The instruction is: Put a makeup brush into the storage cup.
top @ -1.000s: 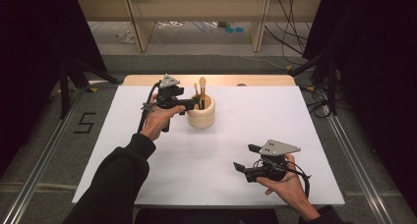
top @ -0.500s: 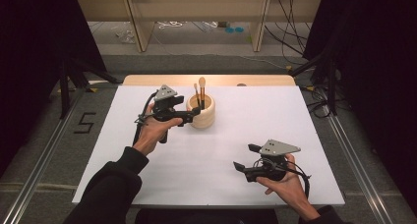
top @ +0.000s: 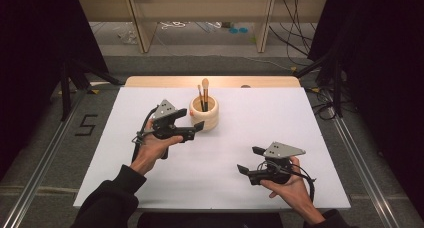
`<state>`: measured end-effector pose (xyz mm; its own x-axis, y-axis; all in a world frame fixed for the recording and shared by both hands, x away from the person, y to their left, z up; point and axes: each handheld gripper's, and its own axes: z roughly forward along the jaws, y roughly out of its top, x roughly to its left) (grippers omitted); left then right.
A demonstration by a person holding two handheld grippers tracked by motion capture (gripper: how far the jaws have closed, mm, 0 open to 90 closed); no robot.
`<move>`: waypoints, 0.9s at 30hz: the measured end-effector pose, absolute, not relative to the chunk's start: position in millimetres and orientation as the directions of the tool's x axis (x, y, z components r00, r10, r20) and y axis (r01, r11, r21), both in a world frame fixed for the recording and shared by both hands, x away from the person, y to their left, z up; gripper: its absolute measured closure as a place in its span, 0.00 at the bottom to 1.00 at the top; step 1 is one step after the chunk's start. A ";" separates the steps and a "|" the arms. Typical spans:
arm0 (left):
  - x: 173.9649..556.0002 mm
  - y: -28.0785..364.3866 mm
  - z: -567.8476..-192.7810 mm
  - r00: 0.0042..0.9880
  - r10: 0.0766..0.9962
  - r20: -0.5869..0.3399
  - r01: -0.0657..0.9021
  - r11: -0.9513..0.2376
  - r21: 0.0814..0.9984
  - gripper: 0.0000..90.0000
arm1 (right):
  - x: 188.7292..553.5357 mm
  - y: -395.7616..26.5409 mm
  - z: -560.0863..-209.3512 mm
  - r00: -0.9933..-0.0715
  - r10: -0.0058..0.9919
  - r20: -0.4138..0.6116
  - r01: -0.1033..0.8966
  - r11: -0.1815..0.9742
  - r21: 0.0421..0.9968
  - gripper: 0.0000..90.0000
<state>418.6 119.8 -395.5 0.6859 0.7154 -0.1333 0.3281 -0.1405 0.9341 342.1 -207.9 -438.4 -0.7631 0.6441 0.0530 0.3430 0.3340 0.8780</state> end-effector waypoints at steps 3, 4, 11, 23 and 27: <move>414.4 121.6 -399.6 0.683 0.718 -0.133 0.329 -0.140 0.934 0.21 | 341.9 -208.0 -438.0 -0.766 0.641 0.053 0.343 0.337 0.877 0.21; 413.2 122.1 -400.6 0.685 0.717 -0.132 0.331 -0.144 0.933 0.21 | 341.9 -208.0 -437.8 -0.766 0.641 0.053 0.342 0.336 0.878 0.21; 405.3 119.4 -406.1 0.688 0.711 -0.143 0.337 -0.139 0.931 0.21 | 341.9 -207.5 -438.0 -0.770 0.636 0.054 0.340 0.337 0.878 0.21; 386.4 125.2 -415.8 0.692 0.710 -0.134 0.337 -0.152 0.929 0.21 | 341.6 -206.7 -438.4 -0.769 0.638 0.050 0.334 0.333 0.882 0.21; 379.3 128.2 -419.1 0.696 0.706 -0.134 0.338 -0.156 0.928 0.21 | 340.9 -206.9 -437.5 -0.767 0.639 0.049 0.337 0.337 0.879 0.21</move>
